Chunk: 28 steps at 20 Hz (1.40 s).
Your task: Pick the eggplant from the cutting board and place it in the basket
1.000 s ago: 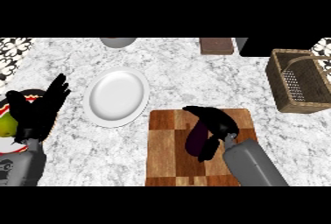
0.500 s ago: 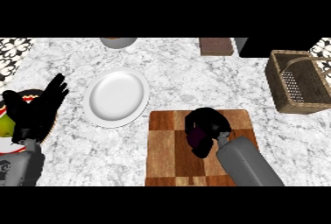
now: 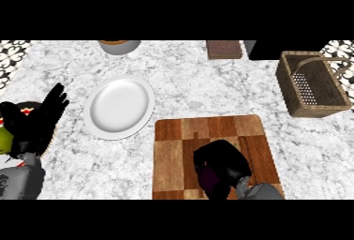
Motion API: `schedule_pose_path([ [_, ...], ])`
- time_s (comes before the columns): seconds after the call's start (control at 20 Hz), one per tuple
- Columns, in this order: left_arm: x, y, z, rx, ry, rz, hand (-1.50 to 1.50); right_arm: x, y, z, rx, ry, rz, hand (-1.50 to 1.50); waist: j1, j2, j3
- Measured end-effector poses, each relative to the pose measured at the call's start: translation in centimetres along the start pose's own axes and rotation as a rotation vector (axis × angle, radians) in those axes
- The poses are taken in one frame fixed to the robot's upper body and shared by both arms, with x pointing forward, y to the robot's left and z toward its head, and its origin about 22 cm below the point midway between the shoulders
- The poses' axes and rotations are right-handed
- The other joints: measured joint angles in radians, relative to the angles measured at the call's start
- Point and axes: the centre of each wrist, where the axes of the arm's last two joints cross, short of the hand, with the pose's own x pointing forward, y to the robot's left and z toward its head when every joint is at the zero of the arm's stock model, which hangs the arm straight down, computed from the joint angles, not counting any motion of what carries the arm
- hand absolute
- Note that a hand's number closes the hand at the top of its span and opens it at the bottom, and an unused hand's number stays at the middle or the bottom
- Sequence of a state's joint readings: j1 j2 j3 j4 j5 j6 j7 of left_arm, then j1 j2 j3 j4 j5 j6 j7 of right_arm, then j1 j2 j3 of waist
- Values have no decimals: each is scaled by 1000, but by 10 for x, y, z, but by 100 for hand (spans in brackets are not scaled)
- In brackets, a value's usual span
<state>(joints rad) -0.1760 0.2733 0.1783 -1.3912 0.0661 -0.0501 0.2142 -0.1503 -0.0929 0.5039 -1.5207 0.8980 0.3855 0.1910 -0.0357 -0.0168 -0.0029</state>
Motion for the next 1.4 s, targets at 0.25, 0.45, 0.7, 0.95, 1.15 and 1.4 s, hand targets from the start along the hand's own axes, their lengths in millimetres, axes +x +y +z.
schedule_pose_path([
  [0.25, 3, 7, 2, 14, -1, -5, 0, 28, 12, 70, -71, -69, -82, 150, -14, -1, 1],
  [0.45, 1, 9, 4, 11, 1, -4, 0, 50, 4, 116, -183, -181, -258, 150, -15, 2, 3],
  [0.7, 5, 2, 1, 2, 0, -4, 0, 65, -16, 156, -361, -250, -345, 150, -8, 5, 3],
  [0.95, 7, -3, -1, 0, -2, -7, 0, 72, -24, 160, -451, -232, -410, 150, 0, 7, 1],
  [1.15, 8, -2, 0, -10, -4, -6, 0, 74, -36, 159, -508, -197, -422, 150, 4, 7, 0],
  [1.4, 6, -1, 1, -15, -9, -6, 0, 73, -61, 153, -590, -143, -390, 150, 15, 11, -1],
])
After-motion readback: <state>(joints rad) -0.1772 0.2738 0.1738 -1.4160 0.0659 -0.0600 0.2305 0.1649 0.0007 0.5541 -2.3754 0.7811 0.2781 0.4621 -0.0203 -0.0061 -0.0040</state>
